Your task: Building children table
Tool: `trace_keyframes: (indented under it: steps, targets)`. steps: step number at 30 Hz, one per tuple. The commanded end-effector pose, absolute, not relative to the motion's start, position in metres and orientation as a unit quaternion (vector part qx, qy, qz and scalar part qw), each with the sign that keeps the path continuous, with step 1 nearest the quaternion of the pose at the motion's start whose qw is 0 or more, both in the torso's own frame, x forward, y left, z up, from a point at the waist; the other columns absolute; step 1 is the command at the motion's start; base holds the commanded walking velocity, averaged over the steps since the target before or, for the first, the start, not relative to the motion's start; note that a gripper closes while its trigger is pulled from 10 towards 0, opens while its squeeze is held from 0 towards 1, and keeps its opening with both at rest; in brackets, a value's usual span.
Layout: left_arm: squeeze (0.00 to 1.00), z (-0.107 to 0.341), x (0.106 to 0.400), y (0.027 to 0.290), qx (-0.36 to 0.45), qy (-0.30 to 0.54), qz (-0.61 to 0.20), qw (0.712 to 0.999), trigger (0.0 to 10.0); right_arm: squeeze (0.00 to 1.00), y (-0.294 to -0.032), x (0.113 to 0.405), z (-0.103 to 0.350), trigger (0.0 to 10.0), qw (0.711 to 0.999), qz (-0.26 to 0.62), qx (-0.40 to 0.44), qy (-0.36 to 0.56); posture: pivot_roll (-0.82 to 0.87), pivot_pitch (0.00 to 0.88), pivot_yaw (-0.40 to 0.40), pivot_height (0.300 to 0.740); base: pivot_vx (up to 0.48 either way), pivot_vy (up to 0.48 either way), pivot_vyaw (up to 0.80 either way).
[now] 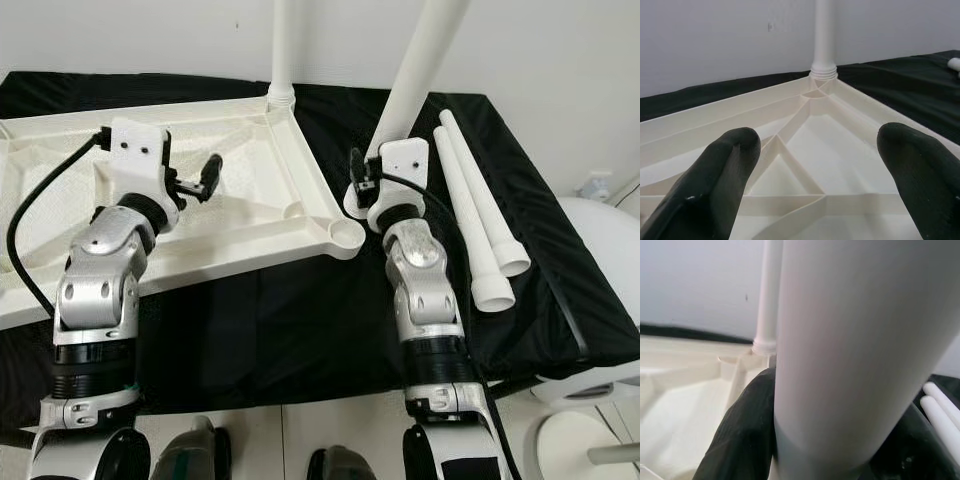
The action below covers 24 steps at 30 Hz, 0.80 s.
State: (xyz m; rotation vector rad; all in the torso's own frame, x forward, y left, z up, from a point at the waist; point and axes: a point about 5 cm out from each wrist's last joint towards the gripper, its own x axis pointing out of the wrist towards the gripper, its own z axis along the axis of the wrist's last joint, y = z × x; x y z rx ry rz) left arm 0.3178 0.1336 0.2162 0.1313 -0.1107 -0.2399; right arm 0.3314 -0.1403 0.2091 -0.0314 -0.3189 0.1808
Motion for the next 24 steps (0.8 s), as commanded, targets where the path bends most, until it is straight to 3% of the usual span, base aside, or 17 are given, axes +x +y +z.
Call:
trace_keyframes:
  steps: [1, 12, 24]
  targets:
    - [0.0, 0.219, 0.316, 0.142, 0.055, -0.079, 0.012, 0.995, 10.0, 0.0, -0.138, 0.326, 0.216, 10.0, 0.978, 0.098, -0.002, -0.185, 0.07, 0.057, -0.064, 0.74, 0.0, 0.0, 0.0]
    - [0.0, 0.197, 0.302, 0.129, 0.007, -0.078, -0.039, 0.996, 10.0, 0.0, -0.134, 0.306, 0.205, 10.0, 0.973, 0.113, 0.007, -0.199, 0.05, 0.06, -0.052, 0.74, 0.0, 0.0, 0.0]
    - [0.0, 0.195, 0.302, 0.124, 0.027, -0.089, -0.052, 0.994, 10.0, 0.0, -0.136, 0.304, 0.202, 10.0, 0.975, 0.107, 0.004, -0.194, 0.04, 0.056, -0.045, 0.74, 0.0, 0.0, 0.0]
